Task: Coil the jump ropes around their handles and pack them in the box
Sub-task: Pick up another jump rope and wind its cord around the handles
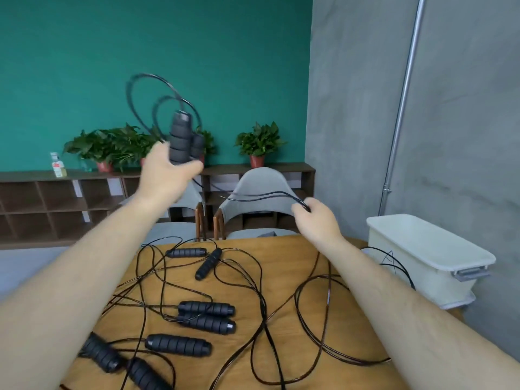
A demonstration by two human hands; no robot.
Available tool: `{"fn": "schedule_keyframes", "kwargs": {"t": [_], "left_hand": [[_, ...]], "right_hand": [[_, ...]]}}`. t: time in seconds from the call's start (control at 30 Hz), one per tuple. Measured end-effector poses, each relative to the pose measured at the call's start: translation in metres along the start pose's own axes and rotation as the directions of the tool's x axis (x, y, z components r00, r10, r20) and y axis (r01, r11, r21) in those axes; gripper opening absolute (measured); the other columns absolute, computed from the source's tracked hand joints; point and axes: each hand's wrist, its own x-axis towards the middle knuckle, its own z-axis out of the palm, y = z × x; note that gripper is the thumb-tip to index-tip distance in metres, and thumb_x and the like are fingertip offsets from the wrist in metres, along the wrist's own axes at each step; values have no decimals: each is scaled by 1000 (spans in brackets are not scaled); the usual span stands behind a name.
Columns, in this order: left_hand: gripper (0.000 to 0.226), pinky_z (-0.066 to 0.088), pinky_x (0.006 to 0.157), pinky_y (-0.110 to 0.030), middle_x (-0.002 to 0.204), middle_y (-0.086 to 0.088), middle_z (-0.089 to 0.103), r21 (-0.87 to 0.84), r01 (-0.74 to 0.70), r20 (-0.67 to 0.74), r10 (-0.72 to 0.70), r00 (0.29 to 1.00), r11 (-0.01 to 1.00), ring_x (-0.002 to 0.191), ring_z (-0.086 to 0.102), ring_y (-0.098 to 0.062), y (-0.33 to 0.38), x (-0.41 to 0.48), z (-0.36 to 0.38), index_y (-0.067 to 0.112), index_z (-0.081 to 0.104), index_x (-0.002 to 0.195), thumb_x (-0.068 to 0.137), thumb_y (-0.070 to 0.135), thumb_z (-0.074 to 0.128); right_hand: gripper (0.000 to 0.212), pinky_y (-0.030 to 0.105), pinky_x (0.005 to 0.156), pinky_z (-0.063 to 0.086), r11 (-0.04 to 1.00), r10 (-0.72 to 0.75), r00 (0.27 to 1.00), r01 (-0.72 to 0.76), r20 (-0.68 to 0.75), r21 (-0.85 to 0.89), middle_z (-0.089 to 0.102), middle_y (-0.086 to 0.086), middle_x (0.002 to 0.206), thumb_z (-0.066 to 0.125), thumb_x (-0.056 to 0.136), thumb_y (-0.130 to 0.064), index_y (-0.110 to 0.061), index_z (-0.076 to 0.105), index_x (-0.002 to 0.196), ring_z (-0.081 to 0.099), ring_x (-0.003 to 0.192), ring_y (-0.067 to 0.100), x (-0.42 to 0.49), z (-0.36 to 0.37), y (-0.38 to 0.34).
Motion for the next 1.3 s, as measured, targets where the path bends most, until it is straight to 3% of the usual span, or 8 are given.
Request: {"fn": "schedule_keyframes", "kwargs": {"t": [0.2,0.33,0.43,0.63,0.77,0.93,1.13,1.3], "left_hand": [[21,46,69,-22,86,6,71,-2,-6,413,6,911,1000,71,62,1,-13,-36,47,22,67,92,80,17,83],[37,56,94,-45,92,-8,79,-137,138,627,-22,778,981,93,74,-27,-13,-42,45,10,74,98,64,22,84],[35,56,95,-49,87,-10,78,-55,82,676,-24,737,995,89,75,-28,-9,-38,39,5,71,99,68,21,77],[11,54,69,-34,71,1,74,165,-145,548,32,836,975,65,67,-11,-1,-32,29,13,67,78,75,11,77],[14,44,62,-30,56,8,65,196,12,279,-68,958,980,58,55,-14,-20,-14,1,14,64,71,74,9,77],[14,44,65,-31,76,-9,67,67,184,-27,-182,983,981,66,53,-22,-41,8,-38,4,68,83,73,10,76],[9,49,69,-31,79,-8,71,-82,253,-228,-265,937,964,64,61,-14,-50,23,-76,16,63,75,74,14,72],[11,51,71,-41,81,-10,76,-39,258,-65,-261,963,965,69,61,-23,-45,13,-62,16,69,77,69,19,76]], "right_hand": [[26,36,80,44,957,-272,923,290,273,-29,62,-3,98,38,103,-23,-19,64,107,56,94,16,-5,17,-51],[24,37,85,50,892,-360,849,435,387,-125,69,0,104,43,100,-20,-19,67,102,61,96,20,-10,14,-61],[19,37,82,50,840,-402,819,508,410,-191,68,0,103,45,100,-20,-22,64,101,61,95,23,-12,14,-56],[28,39,70,51,748,-482,803,586,352,-311,69,3,96,40,106,-39,-19,58,112,63,85,23,-9,22,-43],[29,38,58,45,677,-392,852,522,347,-518,60,-1,77,35,107,-44,-20,51,105,57,69,23,0,11,-20],[23,36,66,44,604,-301,908,417,291,-679,65,2,87,38,107,-38,-20,51,101,61,79,26,8,2,17],[19,34,85,42,471,95,981,103,167,-876,67,2,120,52,99,-22,-22,63,115,63,112,24,10,-23,59],[53,36,104,44,351,418,907,-102,58,-931,60,5,136,65,86,-26,-18,56,137,54,127,26,4,-27,58]]}}
